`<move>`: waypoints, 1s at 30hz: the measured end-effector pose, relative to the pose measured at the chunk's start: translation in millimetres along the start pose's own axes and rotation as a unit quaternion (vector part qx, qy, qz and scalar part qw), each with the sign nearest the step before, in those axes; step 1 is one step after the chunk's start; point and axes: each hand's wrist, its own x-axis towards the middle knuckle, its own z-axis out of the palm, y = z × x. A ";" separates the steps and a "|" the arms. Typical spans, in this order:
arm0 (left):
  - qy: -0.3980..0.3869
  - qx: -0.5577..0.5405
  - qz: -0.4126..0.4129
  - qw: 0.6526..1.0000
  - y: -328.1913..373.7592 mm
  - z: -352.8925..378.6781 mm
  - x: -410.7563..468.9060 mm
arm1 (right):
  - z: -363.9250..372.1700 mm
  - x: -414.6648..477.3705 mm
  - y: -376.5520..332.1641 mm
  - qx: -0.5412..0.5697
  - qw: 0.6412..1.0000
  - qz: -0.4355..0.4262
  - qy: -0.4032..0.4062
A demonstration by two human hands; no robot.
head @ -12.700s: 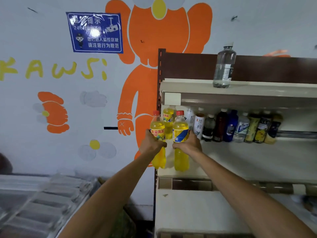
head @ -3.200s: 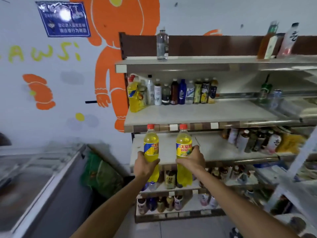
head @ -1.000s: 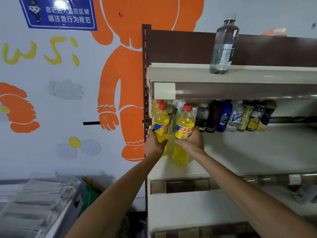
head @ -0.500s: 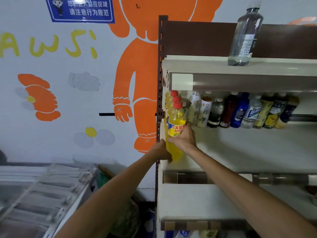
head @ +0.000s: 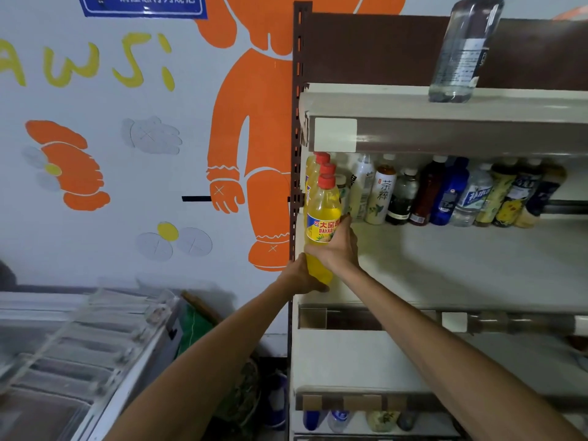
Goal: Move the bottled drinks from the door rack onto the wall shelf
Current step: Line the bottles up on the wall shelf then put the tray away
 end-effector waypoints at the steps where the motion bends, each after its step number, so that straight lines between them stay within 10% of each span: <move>1: -0.002 -0.001 -0.006 1.000 0.1 0.6 -1.5 | -0.1 -0.4 0.6 -0.001 1.000 0.001 -0.001; 23: 0.056 0.025 -0.107 0.992 10.1 20.0 -32.9 | -14.5 -17.0 26.4 -0.024 0.995 0.000 -0.101; 30: 0.196 0.037 -0.081 0.977 37.0 35.9 -103.6 | -64.8 -81.6 56.6 -0.137 0.989 -0.027 -0.041</move>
